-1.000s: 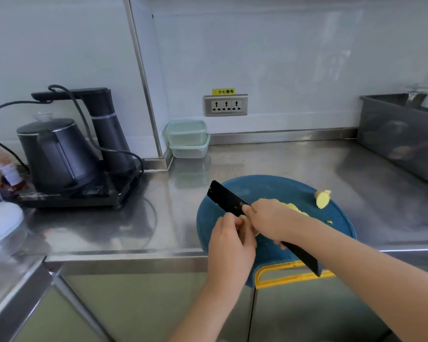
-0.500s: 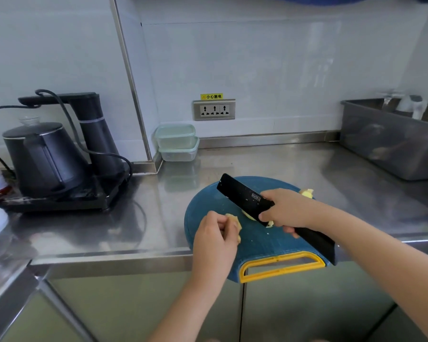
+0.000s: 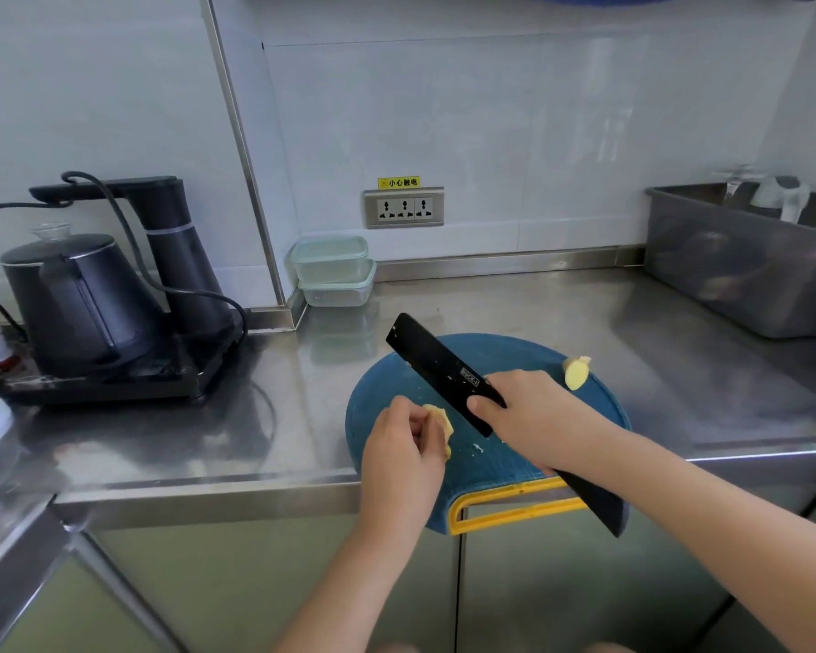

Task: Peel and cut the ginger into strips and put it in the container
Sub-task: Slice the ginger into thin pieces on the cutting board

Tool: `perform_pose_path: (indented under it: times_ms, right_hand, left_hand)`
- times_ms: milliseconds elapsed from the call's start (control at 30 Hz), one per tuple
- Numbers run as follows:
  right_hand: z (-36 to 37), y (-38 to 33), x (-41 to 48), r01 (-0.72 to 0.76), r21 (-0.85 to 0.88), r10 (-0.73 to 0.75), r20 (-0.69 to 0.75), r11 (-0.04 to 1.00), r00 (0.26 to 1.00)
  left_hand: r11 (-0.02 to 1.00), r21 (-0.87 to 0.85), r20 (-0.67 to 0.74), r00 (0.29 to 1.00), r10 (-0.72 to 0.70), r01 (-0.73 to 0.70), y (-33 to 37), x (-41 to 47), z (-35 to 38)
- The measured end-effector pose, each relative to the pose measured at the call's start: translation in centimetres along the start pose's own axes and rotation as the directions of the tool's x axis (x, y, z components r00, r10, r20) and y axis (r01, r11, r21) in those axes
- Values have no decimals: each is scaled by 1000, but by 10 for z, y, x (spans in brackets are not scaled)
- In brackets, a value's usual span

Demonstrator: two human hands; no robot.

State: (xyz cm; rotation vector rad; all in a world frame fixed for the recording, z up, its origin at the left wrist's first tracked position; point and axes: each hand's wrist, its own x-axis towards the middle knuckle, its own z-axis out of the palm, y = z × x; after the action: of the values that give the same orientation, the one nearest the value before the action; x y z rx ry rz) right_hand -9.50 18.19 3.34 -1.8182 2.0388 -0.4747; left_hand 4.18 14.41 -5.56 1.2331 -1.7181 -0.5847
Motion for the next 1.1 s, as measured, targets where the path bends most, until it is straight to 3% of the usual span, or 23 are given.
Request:
perform_pose_path:
  times_ms: [167,767,1100]
  right_hand:
    - [7,2,3,11,-70,-11,13,997,1000]
    - [0,-3,-1,-37,3,37,84,999,996]
    - [-3,-4,1,-40,-37,45,147,999,988]
  left_hand:
    - [1000,-5,-2,1000,3,-3,2,-1,-1]
    - [1000,11,6,1000,11,-11,3,0,-2]
    - [999,32,2,1000,26,-26,3,0,-3]
